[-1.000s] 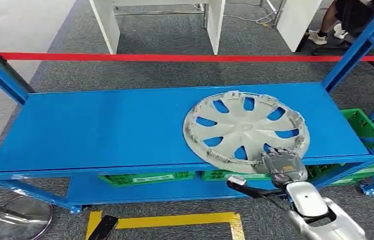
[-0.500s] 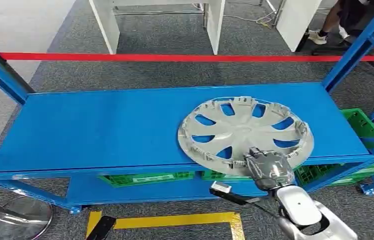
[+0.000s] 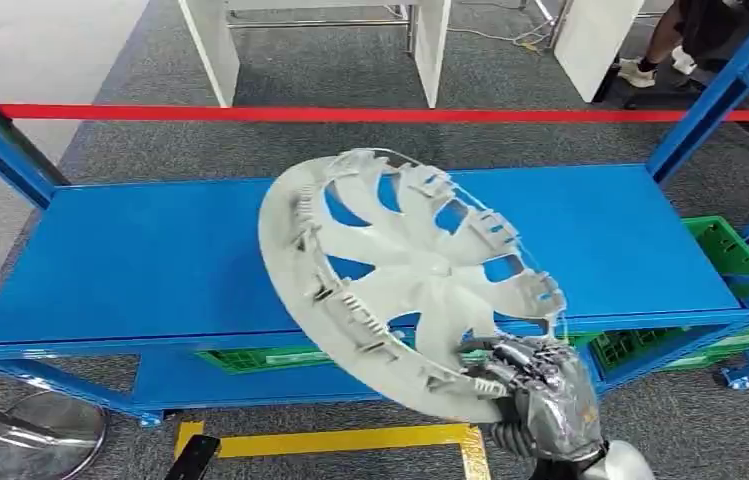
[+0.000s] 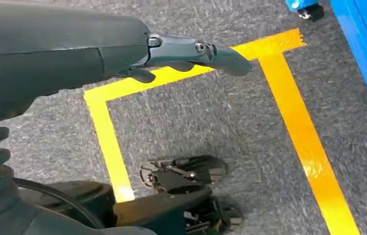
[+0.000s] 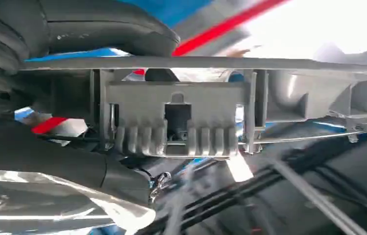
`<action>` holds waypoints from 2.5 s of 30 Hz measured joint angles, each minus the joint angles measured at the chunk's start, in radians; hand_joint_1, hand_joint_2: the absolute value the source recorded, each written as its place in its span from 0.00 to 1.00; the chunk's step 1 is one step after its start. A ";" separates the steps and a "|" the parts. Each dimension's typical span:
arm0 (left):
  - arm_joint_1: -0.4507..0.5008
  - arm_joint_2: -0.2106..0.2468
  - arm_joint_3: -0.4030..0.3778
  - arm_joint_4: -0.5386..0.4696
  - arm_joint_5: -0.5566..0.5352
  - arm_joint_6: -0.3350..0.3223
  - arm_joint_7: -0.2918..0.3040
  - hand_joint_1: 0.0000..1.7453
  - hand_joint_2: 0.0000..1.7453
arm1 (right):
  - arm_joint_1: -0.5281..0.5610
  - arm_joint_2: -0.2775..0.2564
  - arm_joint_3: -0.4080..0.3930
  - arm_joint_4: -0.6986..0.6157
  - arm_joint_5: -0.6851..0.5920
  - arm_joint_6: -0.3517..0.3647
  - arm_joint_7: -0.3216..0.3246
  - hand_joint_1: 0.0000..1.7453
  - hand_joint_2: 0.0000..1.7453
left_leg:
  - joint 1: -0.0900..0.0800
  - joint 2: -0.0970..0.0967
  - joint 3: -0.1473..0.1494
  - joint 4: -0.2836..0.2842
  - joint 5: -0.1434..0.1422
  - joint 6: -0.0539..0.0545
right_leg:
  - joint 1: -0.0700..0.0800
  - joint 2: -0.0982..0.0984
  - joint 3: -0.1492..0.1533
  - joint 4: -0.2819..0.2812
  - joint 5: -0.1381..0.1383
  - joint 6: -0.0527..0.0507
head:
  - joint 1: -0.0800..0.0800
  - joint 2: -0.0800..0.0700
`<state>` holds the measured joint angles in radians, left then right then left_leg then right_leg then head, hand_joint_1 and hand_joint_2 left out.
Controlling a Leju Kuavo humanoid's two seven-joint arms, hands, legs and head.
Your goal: Take the parts from the cabinet and place them on the table.
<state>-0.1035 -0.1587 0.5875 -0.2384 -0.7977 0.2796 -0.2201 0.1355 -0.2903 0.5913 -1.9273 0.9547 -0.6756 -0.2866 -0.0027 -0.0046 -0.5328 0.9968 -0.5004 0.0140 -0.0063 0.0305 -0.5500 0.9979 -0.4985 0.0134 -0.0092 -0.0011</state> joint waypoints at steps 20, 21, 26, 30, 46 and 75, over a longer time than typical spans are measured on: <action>-0.011 -0.002 0.017 0.000 -0.010 0.045 -0.015 0.00 1.00 | 0.092 0.164 -0.009 -0.239 -1.035 0.849 -0.408 1.00 1.00 | 0.001 -0.001 0.000 0.000 0.000 0.000 | 0.001 -0.001 -0.001 0.000 0.000 0.000 | 0.000 0.000; -0.011 -0.002 0.019 0.000 -0.007 0.046 -0.021 0.00 1.00 | 0.103 0.180 -0.027 -0.243 -1.052 0.886 -0.408 1.00 1.00 | 0.001 -0.001 0.000 0.000 0.000 0.000 | 0.001 -0.001 0.000 0.000 0.000 0.000 | 0.000 0.000; -0.010 -0.001 0.042 0.000 0.016 0.046 -0.054 0.00 1.00 | 0.162 0.267 -0.140 -0.253 -1.084 1.045 -0.409 1.00 1.00 | 0.001 -0.001 0.000 0.000 0.000 0.000 | 0.001 -0.001 0.000 0.000 0.000 0.000 | 0.000 0.000; -0.008 -0.001 0.062 0.000 0.041 0.020 -0.082 0.00 1.00 | 0.198 0.307 -0.206 -0.253 -1.085 1.084 -0.409 1.00 1.00 | 0.001 -0.001 0.000 0.000 0.000 0.000 | 0.001 -0.001 0.000 0.000 0.000 0.000 | 0.000 0.000; 0.040 -0.014 0.148 0.010 0.098 0.058 -0.160 0.00 1.00 | 0.325 0.366 -0.404 -0.252 -1.046 1.072 -0.408 1.00 1.00 | 0.006 0.012 0.003 -0.015 0.020 0.033 | -0.006 -0.020 -0.065 0.155 -0.112 0.029 | 0.008 0.000; 0.061 0.038 0.174 0.016 0.062 0.017 -0.125 0.00 1.00 | 0.340 0.405 -0.454 -0.165 -0.996 0.967 -0.408 1.00 1.00 | 0.001 0.013 0.066 -0.038 -0.019 0.024 | -0.003 -0.031 -0.087 0.047 -0.002 0.022 | 0.008 0.000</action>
<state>-0.0425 -0.1209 0.7610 -0.2220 -0.7359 0.2968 -0.3452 0.4750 0.1145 0.1369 -2.0921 -0.0412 0.2911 -0.6947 -0.0020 0.0084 -0.4672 0.9591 -0.5192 0.0383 -0.0091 -0.0001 -0.6367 1.0448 -0.5008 0.0353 -0.0008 -0.0011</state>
